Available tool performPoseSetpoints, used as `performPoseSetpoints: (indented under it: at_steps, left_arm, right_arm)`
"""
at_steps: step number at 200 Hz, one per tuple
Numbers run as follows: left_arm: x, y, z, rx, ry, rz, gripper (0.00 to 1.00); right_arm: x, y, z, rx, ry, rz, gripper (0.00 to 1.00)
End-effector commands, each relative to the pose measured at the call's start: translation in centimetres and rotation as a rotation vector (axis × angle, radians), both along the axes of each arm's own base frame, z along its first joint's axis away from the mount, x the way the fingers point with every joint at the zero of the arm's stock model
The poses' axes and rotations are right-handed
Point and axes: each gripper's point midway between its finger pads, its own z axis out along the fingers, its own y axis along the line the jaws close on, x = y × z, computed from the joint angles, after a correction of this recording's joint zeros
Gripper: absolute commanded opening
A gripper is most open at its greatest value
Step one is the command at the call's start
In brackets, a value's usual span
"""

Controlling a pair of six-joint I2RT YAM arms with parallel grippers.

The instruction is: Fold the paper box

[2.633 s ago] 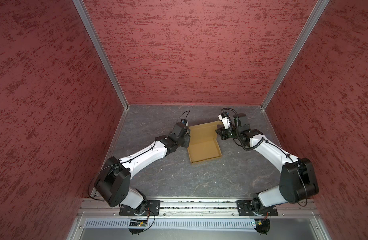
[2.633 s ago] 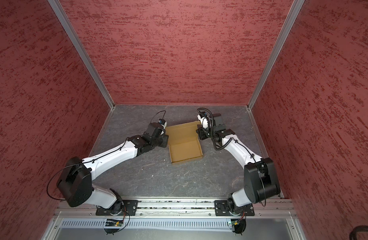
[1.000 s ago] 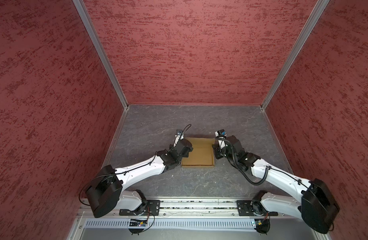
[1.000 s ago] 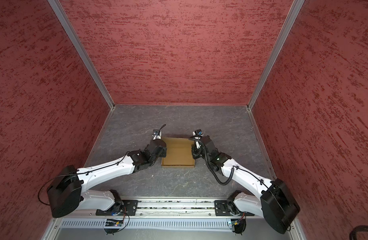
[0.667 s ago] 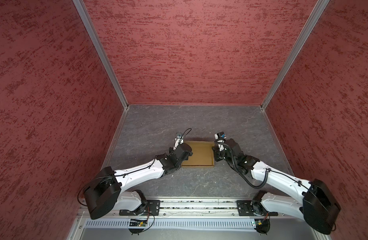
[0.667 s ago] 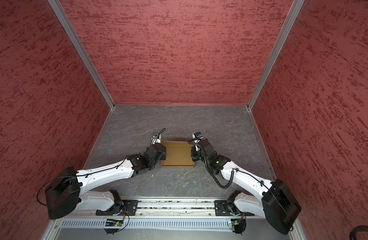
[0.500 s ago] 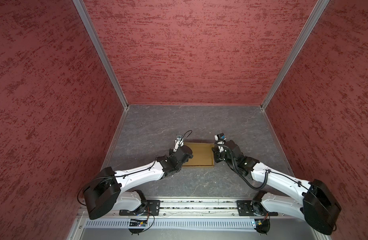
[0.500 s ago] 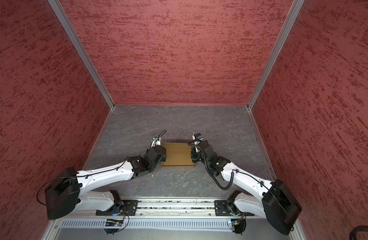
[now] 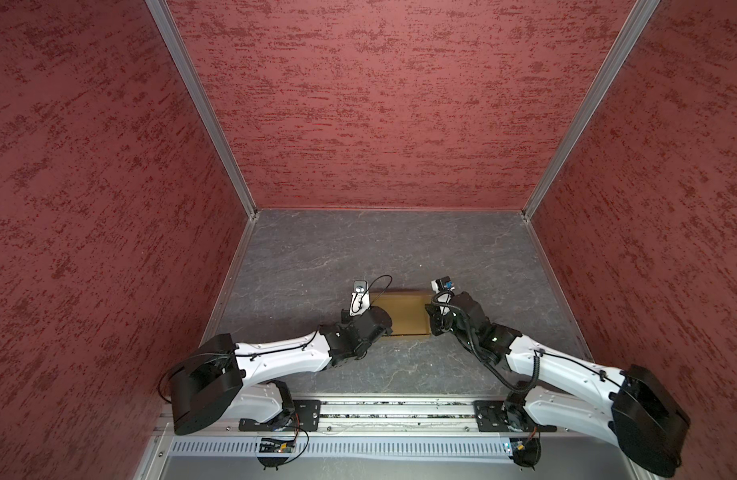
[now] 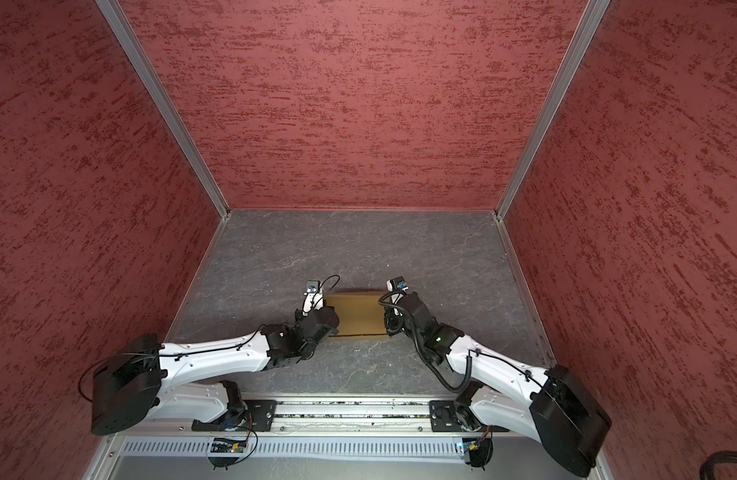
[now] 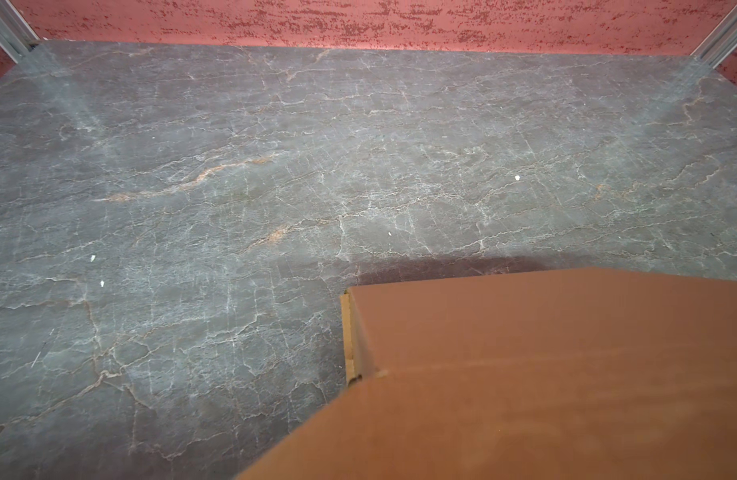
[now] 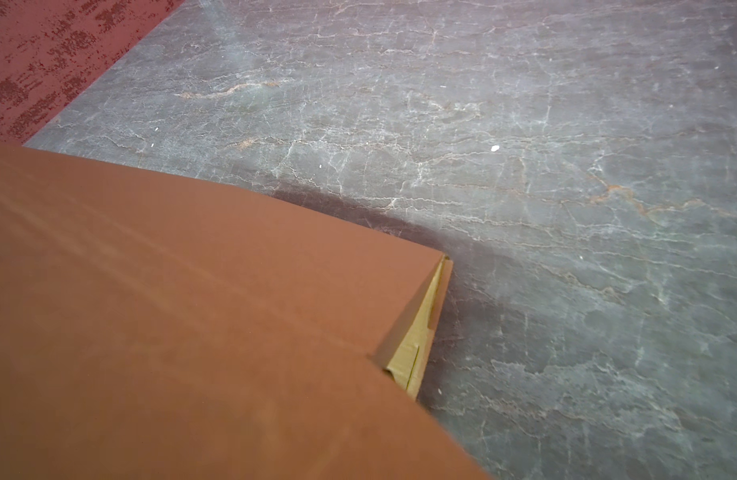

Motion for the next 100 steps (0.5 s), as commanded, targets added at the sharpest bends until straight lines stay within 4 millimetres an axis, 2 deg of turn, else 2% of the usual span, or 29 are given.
performPoseSetpoints:
  at_steps: [1,100]
  left_arm:
    - [-0.7,-0.3,-1.4,0.005,0.028,-0.002,0.00]
    - [-1.7,1.7,-3.9,0.041,0.005,0.089,0.00]
  right_arm:
    - [-0.1,0.2,1.0,0.046,-0.038,-0.009,0.13]
    - [-0.3,-0.2,-0.1,0.056,-0.053,-0.024,0.12]
